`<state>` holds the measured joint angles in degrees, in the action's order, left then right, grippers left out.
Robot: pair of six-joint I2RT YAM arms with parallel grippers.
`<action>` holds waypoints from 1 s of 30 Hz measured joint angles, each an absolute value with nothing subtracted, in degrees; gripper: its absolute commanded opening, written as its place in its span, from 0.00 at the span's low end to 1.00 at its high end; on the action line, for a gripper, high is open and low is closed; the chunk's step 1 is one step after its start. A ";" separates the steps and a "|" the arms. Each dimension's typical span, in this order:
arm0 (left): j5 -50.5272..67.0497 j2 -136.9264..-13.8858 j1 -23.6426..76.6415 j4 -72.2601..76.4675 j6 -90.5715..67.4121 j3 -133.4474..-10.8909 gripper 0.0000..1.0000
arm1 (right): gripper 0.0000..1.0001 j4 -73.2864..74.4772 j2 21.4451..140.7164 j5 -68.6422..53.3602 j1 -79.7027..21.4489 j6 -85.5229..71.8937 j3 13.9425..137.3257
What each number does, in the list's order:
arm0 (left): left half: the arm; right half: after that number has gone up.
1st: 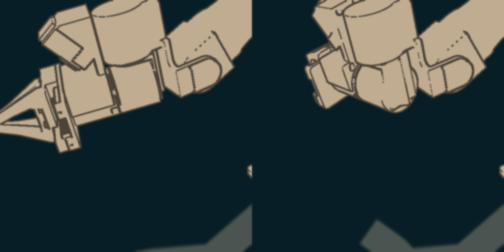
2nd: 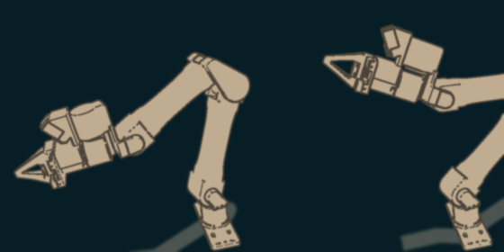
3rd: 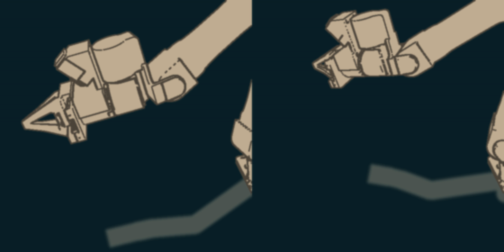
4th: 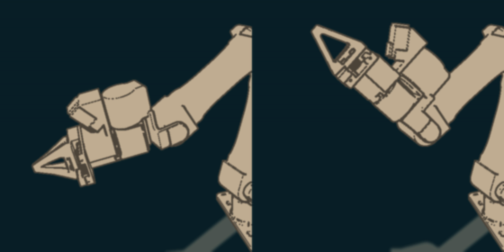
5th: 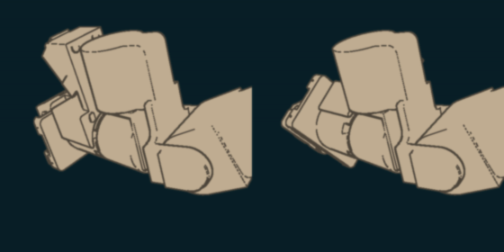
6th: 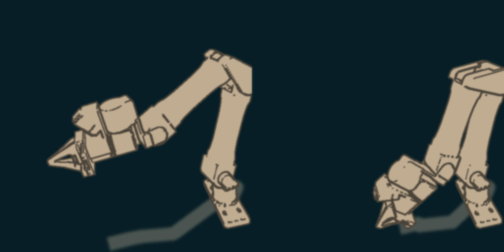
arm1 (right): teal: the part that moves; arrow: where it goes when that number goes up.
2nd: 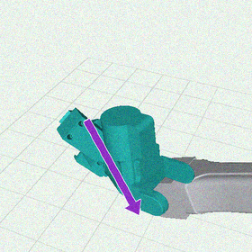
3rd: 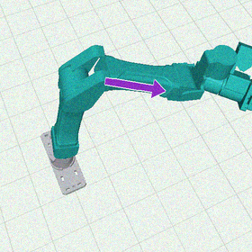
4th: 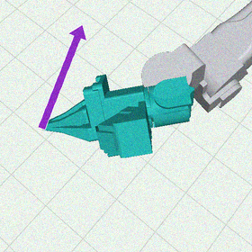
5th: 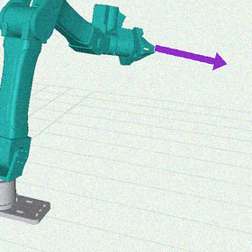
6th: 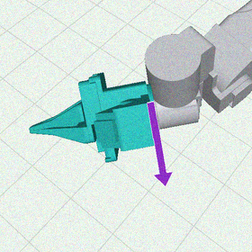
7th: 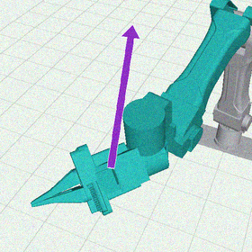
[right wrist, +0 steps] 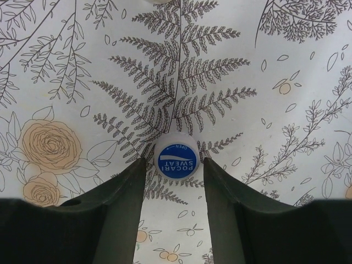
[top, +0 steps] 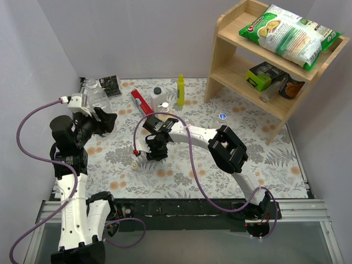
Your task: Screw on the bottle caps
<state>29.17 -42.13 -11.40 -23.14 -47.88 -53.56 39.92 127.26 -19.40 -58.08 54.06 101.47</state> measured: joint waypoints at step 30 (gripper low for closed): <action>34.72 -41.82 -10.96 -21.06 -45.93 -48.31 0.00 | 0.29 40.56 127.26 -21.39 -58.24 51.96 101.54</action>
